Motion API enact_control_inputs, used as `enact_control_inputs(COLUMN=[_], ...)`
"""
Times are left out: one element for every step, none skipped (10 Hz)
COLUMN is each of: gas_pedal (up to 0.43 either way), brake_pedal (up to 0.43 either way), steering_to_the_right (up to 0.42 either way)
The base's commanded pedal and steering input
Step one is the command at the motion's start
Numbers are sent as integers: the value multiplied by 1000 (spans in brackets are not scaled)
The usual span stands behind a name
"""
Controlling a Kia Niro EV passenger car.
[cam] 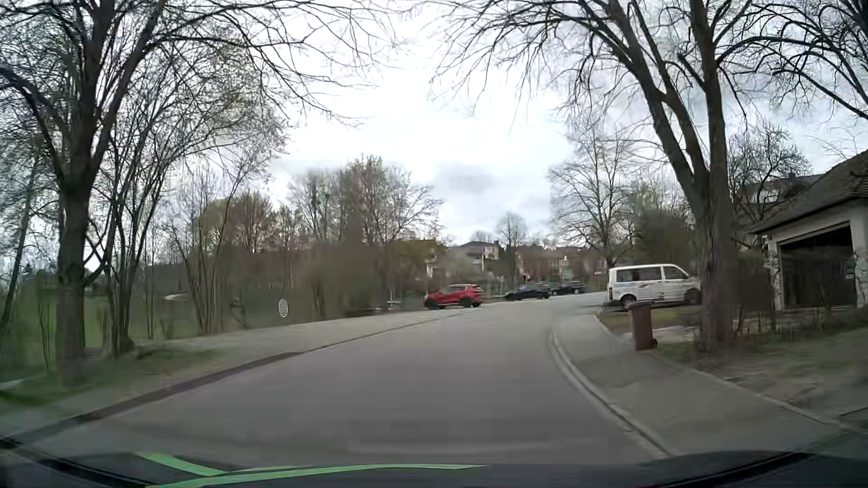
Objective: Follow the waypoints while adhering to traffic rules and regulations
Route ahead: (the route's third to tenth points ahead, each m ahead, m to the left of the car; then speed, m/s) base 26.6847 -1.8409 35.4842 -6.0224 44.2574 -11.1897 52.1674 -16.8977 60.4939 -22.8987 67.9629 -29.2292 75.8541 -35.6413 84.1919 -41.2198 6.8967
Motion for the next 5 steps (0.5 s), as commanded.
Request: enact_control_inputs(gas_pedal=[130, 130, 130, 130, 130], brake_pedal=[0, 0, 0, 0, 0], steering_to_the_right=[44, 45, 47, 47, 48])
